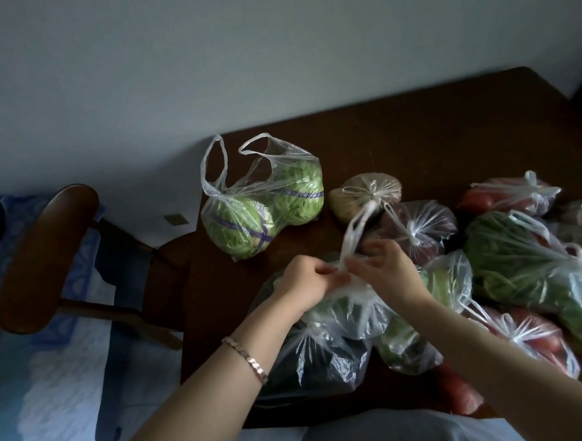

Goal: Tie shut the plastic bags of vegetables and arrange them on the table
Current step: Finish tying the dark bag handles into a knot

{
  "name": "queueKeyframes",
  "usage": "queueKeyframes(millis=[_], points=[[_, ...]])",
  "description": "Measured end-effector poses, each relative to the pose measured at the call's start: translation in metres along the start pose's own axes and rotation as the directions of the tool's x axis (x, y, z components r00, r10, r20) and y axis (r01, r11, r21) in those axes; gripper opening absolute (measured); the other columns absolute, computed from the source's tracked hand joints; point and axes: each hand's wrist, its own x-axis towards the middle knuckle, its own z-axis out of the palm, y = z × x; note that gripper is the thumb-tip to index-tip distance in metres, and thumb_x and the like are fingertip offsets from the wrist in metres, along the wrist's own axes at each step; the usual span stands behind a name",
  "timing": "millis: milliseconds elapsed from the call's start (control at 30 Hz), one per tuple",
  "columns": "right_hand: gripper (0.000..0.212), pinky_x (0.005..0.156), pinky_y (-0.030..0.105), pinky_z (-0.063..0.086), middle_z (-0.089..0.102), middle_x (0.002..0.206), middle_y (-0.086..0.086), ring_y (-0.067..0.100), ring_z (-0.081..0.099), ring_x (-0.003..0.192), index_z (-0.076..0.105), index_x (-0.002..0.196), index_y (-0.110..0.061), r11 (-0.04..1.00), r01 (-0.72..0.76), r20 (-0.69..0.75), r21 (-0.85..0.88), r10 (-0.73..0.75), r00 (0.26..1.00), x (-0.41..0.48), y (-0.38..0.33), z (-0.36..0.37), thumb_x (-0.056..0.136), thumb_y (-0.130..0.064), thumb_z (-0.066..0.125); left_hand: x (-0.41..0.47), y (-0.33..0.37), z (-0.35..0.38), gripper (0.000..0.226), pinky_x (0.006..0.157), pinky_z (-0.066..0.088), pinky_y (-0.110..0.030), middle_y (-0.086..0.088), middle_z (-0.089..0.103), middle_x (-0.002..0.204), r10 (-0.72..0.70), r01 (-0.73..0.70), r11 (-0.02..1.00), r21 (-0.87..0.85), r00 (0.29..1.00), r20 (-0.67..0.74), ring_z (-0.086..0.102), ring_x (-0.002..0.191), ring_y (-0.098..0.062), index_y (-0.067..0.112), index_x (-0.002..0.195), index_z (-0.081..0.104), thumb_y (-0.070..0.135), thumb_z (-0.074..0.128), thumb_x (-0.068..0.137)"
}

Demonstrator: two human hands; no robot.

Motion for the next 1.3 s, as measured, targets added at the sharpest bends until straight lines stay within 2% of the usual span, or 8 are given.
queueKeyframes(millis=[167, 300, 433, 600, 733, 967, 1167, 1300], points=[[0.047, 0.072, 0.027, 0.053, 0.07, 0.09, -0.003, 0.012, 0.065, 0.083, 0.049, 0.114, -0.02, 0.946, 0.24, 0.151, -0.216, -0.211, 0.966, -0.012, -0.005, -0.004, 0.074, -0.029, 0.074, 0.001, -0.005, -0.002, 0.024, 0.062, 0.052, -0.022, -0.013, 0.07, 0.08, -0.207, 0.214, 0.926, -0.311, 0.977, 0.056, 0.066, 0.07, -0.021, 0.0, 0.087, 0.068, 0.017, 0.077, 0.073], [0.035, 0.075, 0.035, 0.055, 0.071, 0.093, 0.002, 0.018, 0.066, 0.085, 0.057, 0.116, -0.02, 0.726, 0.527, 0.272, -0.443, -0.451, 0.85, -0.01, -0.002, -0.002, 0.082, -0.015, 0.064, -0.004, -0.004, 0.0, 0.014, 0.041, 0.045, -0.011, 0.003, 0.062, 0.042, -0.207, 0.237, 0.876, -0.419, 0.971, 0.116, 0.057, 0.036, -0.003, 0.004, 0.068, 0.062, 0.006, 0.068, 0.08], [0.029, 0.044, 0.036, 0.053, 0.064, 0.071, 0.011, 0.031, 0.064, 0.056, 0.07, 0.088, -0.012, 0.487, 0.702, 0.415, -0.519, -0.575, 0.705, -0.006, 0.006, 0.003, 0.06, -0.008, 0.063, -0.01, 0.0, -0.002, 0.021, 0.029, 0.031, -0.01, 0.005, 0.049, 0.028, -0.202, 0.233, 0.92, -0.316, 0.971, 0.128, 0.042, 0.023, 0.001, 0.006, 0.065, 0.056, 0.005, 0.064, 0.084], [0.018, 0.064, 0.044, 0.052, 0.062, 0.087, 0.018, 0.035, 0.062, 0.072, 0.069, 0.083, -0.002, 0.62, 0.624, 0.392, -0.476, -0.486, 0.782, -0.001, 0.011, 0.001, 0.077, -0.016, 0.06, -0.008, -0.005, -0.001, 0.028, 0.068, 0.045, -0.024, -0.006, 0.066, 0.074, -0.178, 0.189, 0.974, -0.128, 0.98, 0.095, 0.06, 0.071, -0.016, 0.008, 0.078, 0.068, 0.033, 0.078, 0.07], [0.012, 0.064, 0.014, 0.037, 0.063, 0.089, 0.017, 0.019, 0.053, 0.076, 0.07, 0.086, 0.002, 0.799, 0.494, 0.291, -0.343, -0.41, 0.865, -0.002, 0.006, -0.003, 0.075, 0.0, 0.066, -0.014, -0.007, 0.001, 0.021, 0.057, 0.04, -0.018, 0.002, 0.068, 0.069, -0.004, 0.004, 0.999, -0.046, 1.0, -0.007, 0.054, 0.061, -0.004, 0.021, 0.076, 0.072, 0.041, 0.076, 0.07], [0.013, 0.056, 0.009, 0.047, 0.068, 0.068, 0.001, -0.001, 0.059, 0.054, 0.07, 0.074, -0.015, 0.98, 0.196, 0.152, -0.021, -0.191, 0.97, 0.001, 0.008, -0.004, 0.074, -0.002, 0.071, -0.025, -0.008, 0.009, 0.019, 0.069, 0.05, -0.025, -0.009, 0.072, 0.09, 0.368, -0.339, 0.922, 0.186, 0.918, -0.151, 0.065, 0.08, -0.017, 0.006, 0.098, 0.071, 0.018, 0.061, 0.088], [0.02, 0.056, 0.016, 0.053, 0.069, 0.062, 0.006, 0.013, 0.063, 0.057, 0.064, 0.07, -0.005, 0.82, -0.353, 0.469, 0.45, 0.119, 0.875, 0.008, 0.009, -0.013, 0.077, 0.011, 0.057, -0.02, -0.021, 0.018, 0.02, 0.082, 0.043, -0.014, -0.012, 0.069, 0.098, 0.546, -0.472, 0.826, 0.308, 0.805, -0.232, 0.063, 0.093, -0.019, 0.001, 0.101, 0.07, 0.001, 0.056, 0.087], [0.026, 0.066, 0.016, 0.056, 0.073, 0.069, 0.002, 0.009, 0.068, 0.066, 0.069, 0.077, -0.003, 0.881, -0.221, 0.483, 0.418, -0.009, 0.876, 0.006, 0.017, -0.018, 0.072, 0.02, 0.057, -0.017, -0.022, 0.021, 0.013, 0.064, 0.045, -0.017, -0.002, 0.069, 0.076, 0.419, -0.391, 0.907, 0.156, 0.873, -0.248, 0.06, 0.068, -0.002, 0.004, 0.092, 0.073, 0.007, 0.061, 0.086]])
